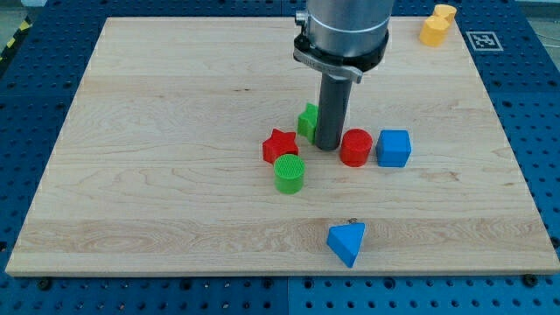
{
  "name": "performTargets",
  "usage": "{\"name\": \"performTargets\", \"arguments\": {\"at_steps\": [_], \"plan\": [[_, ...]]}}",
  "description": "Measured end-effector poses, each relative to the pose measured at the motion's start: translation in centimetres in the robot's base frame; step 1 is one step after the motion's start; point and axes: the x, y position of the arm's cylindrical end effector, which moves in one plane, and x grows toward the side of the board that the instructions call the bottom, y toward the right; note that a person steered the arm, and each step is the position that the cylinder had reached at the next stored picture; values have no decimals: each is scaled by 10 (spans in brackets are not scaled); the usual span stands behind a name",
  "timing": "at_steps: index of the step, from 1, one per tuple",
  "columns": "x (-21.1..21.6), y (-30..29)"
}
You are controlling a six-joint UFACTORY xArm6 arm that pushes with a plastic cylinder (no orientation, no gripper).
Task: Push green star diagonally to the top left of the red circle
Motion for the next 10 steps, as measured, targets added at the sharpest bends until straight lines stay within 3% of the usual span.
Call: {"name": "performTargets", "arguments": {"at_steps": [3, 6, 7, 10], "plan": [[-23, -19], [-26, -5], [-53, -7], [-63, 7]]}}
